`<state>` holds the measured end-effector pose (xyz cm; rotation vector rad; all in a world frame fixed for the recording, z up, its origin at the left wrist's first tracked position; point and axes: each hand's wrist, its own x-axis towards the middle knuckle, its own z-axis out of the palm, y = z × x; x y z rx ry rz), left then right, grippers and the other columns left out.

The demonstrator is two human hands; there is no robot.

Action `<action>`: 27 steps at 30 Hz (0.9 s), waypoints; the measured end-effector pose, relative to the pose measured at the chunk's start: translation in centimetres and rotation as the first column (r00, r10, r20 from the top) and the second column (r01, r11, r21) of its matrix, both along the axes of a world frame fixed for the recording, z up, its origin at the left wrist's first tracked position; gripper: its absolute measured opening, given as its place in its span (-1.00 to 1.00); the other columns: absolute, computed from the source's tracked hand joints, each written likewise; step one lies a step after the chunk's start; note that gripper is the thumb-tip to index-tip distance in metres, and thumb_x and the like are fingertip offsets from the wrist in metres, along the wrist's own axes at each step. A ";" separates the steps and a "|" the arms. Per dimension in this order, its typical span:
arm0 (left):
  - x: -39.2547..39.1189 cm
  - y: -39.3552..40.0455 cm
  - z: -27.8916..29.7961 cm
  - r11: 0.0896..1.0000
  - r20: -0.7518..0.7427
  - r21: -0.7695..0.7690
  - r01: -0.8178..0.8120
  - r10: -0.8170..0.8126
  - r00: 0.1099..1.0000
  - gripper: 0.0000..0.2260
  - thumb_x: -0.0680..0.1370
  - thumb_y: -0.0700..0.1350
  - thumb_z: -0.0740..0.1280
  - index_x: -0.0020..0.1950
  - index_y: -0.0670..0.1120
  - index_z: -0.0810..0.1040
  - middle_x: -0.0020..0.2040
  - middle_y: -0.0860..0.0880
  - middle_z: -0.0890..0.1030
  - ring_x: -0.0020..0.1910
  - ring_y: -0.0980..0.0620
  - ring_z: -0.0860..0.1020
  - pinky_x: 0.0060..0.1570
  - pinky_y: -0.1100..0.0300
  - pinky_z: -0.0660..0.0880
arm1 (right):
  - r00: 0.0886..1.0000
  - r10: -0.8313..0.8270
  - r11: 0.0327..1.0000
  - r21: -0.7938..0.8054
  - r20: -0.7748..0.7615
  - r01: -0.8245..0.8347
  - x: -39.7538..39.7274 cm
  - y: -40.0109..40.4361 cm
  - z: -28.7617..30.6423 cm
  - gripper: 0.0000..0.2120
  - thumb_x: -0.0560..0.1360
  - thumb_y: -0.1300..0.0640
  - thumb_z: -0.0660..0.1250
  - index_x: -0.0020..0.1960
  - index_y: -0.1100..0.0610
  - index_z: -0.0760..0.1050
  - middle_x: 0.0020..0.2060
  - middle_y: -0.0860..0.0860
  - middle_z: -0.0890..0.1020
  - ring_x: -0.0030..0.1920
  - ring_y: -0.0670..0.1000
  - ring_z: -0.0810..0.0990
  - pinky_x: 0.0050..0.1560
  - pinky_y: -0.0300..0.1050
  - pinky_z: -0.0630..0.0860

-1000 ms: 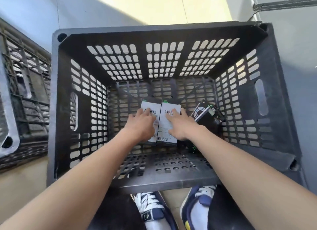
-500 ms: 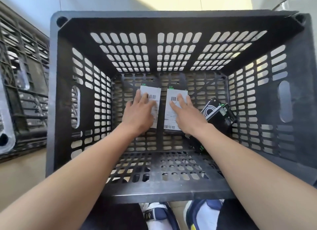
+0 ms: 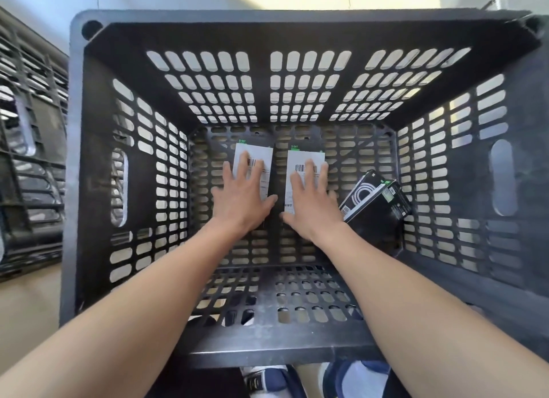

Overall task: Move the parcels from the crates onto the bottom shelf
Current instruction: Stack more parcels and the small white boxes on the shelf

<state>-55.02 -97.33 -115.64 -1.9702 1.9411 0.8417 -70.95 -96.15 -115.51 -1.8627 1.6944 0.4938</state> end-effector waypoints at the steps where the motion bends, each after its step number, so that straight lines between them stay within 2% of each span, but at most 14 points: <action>1: 0.1 0.0 -0.1 1.000 0.004 0.000 0.004 -0.004 1.000 -0.25 0.55 0.28 0.30 0.61 0.11 0.00 0.65 0.06 -0.17 0.62 -0.23 -0.09 0.32 -0.38 0.33 | 1.000 -0.010 1.000 0.005 -0.001 0.010 -0.1 -0.1 0.0 -0.16 0.53 -0.13 0.37 0.56 0.10 -0.07 0.58 0.14 -0.30 0.54 0.36 -0.33 0.40 0.39 0.27; 4: 0.0 0.3 -0.1 1.000 0.019 0.006 0.028 -0.028 0.999 -0.16 0.51 0.24 0.38 0.61 0.11 -0.07 0.64 0.06 -0.23 0.59 -0.25 0.00 0.28 -0.36 0.36 | 0.995 -0.094 0.994 0.051 0.027 0.093 -0.2 -0.3 0.1 -0.10 0.52 -0.05 0.39 0.59 -0.01 -0.17 0.56 0.01 -0.38 0.53 0.42 -0.28 0.37 0.42 0.27; 7: -0.1 0.4 0.0 0.998 0.058 0.008 0.058 -0.058 0.997 -0.14 0.51 0.14 0.40 0.62 0.10 -0.11 0.63 0.04 -0.27 0.49 -0.27 0.16 0.23 -0.31 0.40 | 0.991 -0.125 0.990 0.066 0.055 0.121 -0.2 -0.3 0.0 -0.08 0.51 -0.02 0.41 0.59 -0.06 -0.19 0.55 -0.04 -0.41 0.50 0.47 -0.05 0.37 0.35 0.29; 10: 0.0 0.4 -0.1 0.999 0.019 -0.012 0.037 -0.036 0.999 -0.16 0.48 0.03 0.40 0.60 0.10 -0.05 0.63 0.04 -0.23 0.40 -0.30 0.25 0.10 -0.21 0.51 | 0.987 -0.141 0.989 0.046 0.072 0.138 -0.6 -0.4 -0.1 -0.08 0.49 0.00 0.42 0.60 -0.09 -0.16 0.55 -0.08 -0.39 0.40 0.37 0.15 0.32 0.24 0.35; 14: 0.1 -0.3 0.9 1.000 -0.022 -0.016 -0.019 0.018 1.000 -0.19 0.46 -0.02 0.43 0.59 0.16 0.05 0.63 0.00 -0.19 0.42 -0.28 0.23 -0.10 -0.04 0.45 | 0.981 -0.160 0.987 0.047 0.105 0.156 -1.2 -1.2 0.5 -0.11 0.47 0.01 0.41 0.59 -0.15 -0.10 0.57 -0.13 -0.31 0.39 0.32 0.14 0.34 0.24 0.29; 20: 0.3 -0.4 3.6 0.999 -0.061 -0.022 -0.031 0.030 0.998 -0.25 0.47 -0.01 0.44 0.58 0.16 0.16 0.63 -0.05 -0.08 0.48 -0.26 0.18 0.13 -0.14 0.48 | 0.961 -0.258 0.965 0.067 0.096 0.253 -1.8 -2.3 3.7 -0.21 0.48 -0.04 0.36 0.60 -0.16 0.04 0.62 -0.11 -0.14 0.51 0.28 0.05 0.44 0.35 0.16; 27: -0.1 0.5 8.4 0.994 -0.111 -0.106 0.014 -0.026 0.993 -0.29 0.46 0.01 0.43 0.56 0.18 0.20 0.62 -0.06 0.00 0.46 -0.24 0.23 0.15 -0.15 0.49 | 0.911 -0.355 0.920 -0.096 0.210 0.380 -1.9 -0.8 10.2 -0.25 0.44 -0.09 0.36 0.58 -0.11 0.18 0.62 -0.06 0.00 0.51 0.26 0.12 0.46 0.34 0.17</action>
